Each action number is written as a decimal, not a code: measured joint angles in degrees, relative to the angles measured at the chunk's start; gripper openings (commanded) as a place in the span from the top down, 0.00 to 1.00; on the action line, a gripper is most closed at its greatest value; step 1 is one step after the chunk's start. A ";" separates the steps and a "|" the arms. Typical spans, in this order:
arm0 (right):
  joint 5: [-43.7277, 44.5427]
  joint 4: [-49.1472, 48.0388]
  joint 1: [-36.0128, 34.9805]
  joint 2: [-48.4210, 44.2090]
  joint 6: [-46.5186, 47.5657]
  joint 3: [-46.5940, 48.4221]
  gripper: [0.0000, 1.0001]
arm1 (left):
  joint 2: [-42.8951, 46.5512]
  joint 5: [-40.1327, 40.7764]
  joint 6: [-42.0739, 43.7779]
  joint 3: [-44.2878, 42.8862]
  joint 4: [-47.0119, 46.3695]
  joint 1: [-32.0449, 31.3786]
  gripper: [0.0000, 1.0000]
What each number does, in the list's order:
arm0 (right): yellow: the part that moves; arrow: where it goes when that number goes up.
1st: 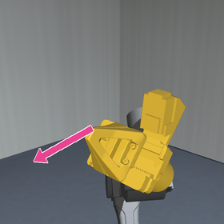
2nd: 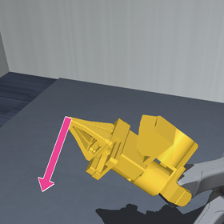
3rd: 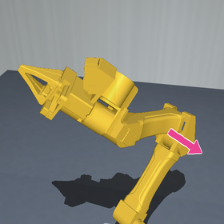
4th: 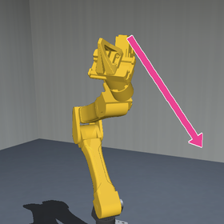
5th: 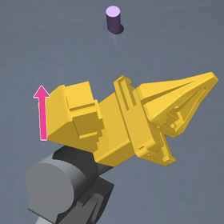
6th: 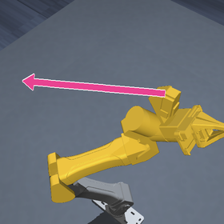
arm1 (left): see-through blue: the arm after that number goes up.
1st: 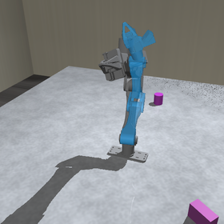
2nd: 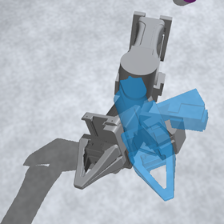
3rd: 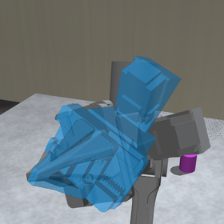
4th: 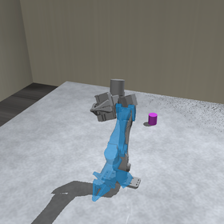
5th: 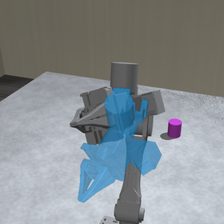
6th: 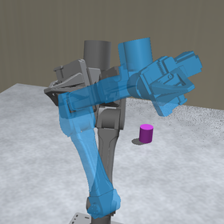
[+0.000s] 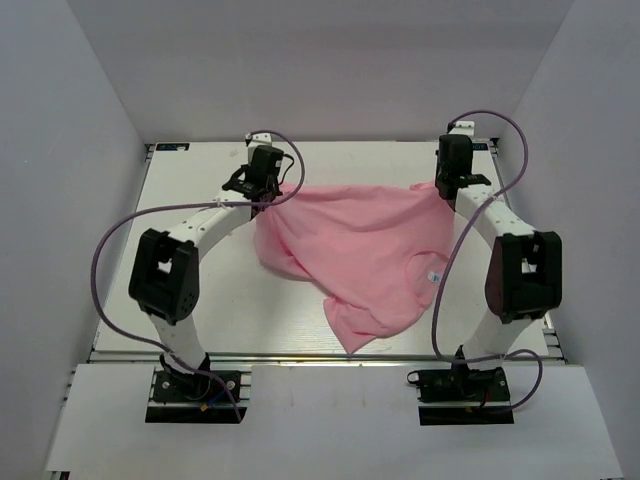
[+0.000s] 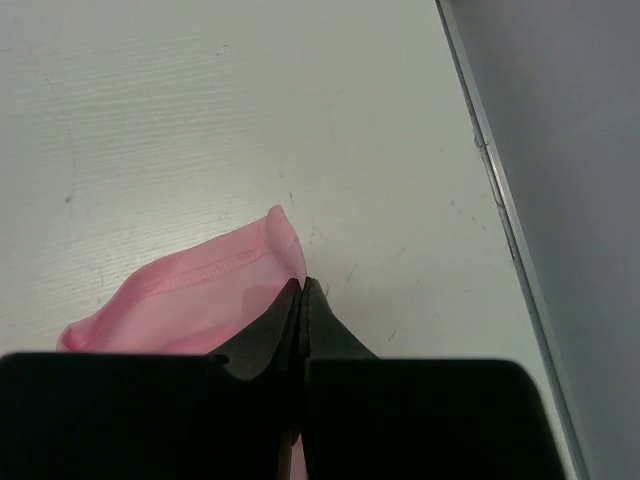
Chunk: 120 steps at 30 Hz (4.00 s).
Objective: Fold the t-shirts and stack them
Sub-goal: Flatten out the tshirt
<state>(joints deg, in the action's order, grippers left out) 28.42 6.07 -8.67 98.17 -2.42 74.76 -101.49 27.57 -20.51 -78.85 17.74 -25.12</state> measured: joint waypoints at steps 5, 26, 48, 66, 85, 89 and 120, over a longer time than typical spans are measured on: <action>0.61 -0.09 0.85 7.06 -0.22 5.35 0.95 | -7.17 -2.45 0.96 -5.75 -0.83 2.23 0.95; -5.92 17.42 2.54 10.67 -3.52 17.33 0.10 | -8.00 -11.91 4.26 -12.74 6.03 6.16 0.00; -56.43 23.82 -27.93 -19.47 -1.92 -10.47 0.10 | 27.17 -11.85 -8.33 20.17 19.08 6.32 0.00; -28.79 20.13 -52.11 -11.69 -10.54 -21.66 0.11 | 27.23 -13.22 -9.55 20.52 20.74 6.32 0.00; -14.10 19.17 -57.92 -6.43 -22.53 -23.71 0.97 | 27.19 -13.49 -9.55 20.52 20.83 6.32 0.00; -13.07 19.02 -58.23 -6.84 -24.44 -24.11 1.00 | 26.77 -13.60 -9.53 20.52 20.74 6.32 0.00; -5.07 18.01 -45.77 -25.07 -27.36 -28.72 1.00 | 7.17 -13.42 -13.18 15.23 10.08 10.88 0.16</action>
<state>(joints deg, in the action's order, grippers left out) 23.35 24.08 -54.43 73.10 -29.78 46.04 -94.32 14.15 -33.69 -63.61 27.81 -14.24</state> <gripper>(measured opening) 0.009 0.847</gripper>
